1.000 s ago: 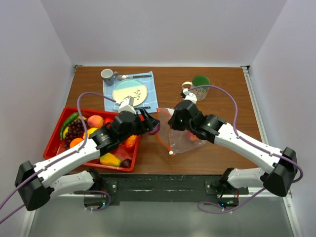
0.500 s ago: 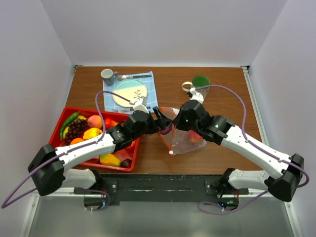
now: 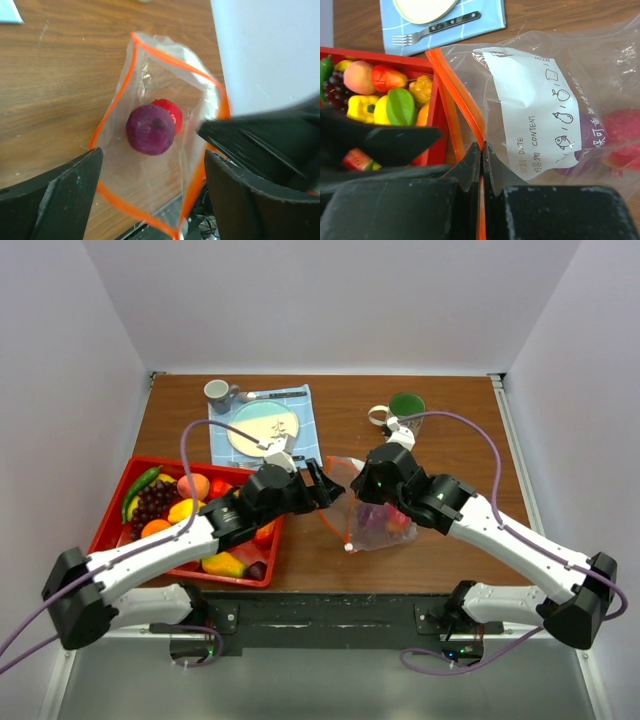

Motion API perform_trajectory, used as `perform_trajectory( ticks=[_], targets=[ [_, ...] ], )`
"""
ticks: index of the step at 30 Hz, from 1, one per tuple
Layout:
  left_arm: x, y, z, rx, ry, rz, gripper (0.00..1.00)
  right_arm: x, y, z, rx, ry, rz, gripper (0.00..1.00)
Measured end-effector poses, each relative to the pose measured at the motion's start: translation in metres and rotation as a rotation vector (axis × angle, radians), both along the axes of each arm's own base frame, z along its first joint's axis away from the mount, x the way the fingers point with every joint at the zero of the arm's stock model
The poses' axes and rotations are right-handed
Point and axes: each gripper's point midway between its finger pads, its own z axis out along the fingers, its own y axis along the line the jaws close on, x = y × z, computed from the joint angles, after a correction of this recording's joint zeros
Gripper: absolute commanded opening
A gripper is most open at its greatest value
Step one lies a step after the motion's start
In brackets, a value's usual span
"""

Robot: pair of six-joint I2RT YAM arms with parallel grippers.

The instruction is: Place the food in the zip-top bag and seal the zipper

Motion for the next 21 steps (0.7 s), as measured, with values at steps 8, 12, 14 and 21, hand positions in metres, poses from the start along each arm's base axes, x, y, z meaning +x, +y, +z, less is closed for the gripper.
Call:
perform_trajectory(
  ticks=[8, 12, 14, 21],
  targets=[
    [-0.008, 0.094, 0.041, 0.074, -0.050, 0.259, 0.86, 0.005, -0.003, -0.006, -0.045, -0.010, -0.005, 0.00],
    [0.007, 0.157, 0.014, 0.215, 0.031, 0.503, 0.88, 0.005, -0.003, -0.006, -0.050, -0.012, 0.000, 0.00],
    [0.012, 0.183, -0.006, 0.300, 0.086, 0.597, 0.90, 0.004, -0.003, -0.006, -0.051, -0.013, 0.002, 0.00],
    [0.013, 0.218, -0.064, 0.487, 0.221, 0.703, 0.90, 0.001, -0.005, -0.008, -0.045, -0.014, 0.008, 0.00]
  ],
)
